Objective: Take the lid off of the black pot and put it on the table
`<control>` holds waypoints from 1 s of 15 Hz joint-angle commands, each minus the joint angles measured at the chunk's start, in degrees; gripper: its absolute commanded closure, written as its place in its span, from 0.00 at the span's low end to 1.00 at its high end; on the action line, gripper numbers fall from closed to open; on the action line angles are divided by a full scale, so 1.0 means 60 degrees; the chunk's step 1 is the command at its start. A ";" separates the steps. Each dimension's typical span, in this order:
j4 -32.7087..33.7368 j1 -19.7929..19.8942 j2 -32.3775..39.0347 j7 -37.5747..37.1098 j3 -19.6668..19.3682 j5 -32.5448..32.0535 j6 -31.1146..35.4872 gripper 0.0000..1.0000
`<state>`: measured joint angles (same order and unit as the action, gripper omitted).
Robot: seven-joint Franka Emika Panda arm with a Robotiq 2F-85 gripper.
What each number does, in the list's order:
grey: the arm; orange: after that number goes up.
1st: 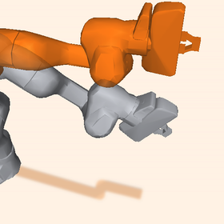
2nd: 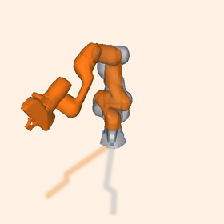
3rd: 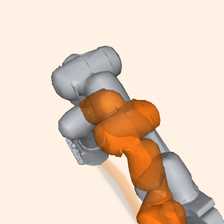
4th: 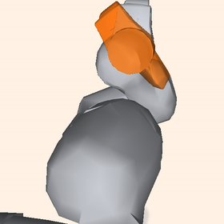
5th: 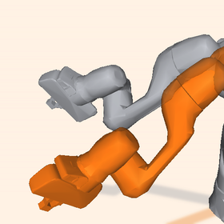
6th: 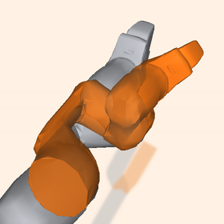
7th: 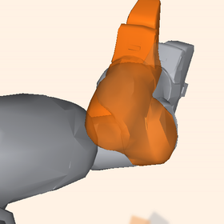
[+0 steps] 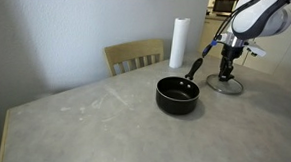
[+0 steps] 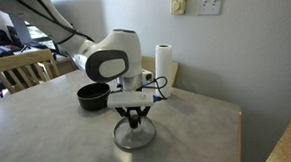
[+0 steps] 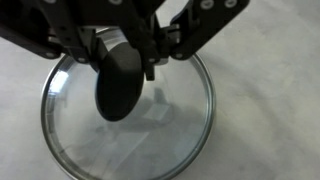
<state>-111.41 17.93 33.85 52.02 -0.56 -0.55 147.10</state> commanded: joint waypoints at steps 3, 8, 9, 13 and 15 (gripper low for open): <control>-0.0054 0.0077 -0.0045 -0.0196 0.0232 0.0155 0.0142 0.38; -0.0399 -0.0180 -0.0537 -0.1046 0.0237 0.0088 0.0152 0.09; -0.0486 -0.0234 -0.0730 -0.1234 0.0257 0.0095 0.0074 0.03; -0.0842 -0.0522 -0.1794 -0.1990 0.0366 0.0126 -0.0420 0.00; -0.0936 -0.0763 -0.2435 -0.2425 0.0374 0.0114 -0.1001 0.00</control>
<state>-113.51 14.78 26.13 40.16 1.49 -0.51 145.31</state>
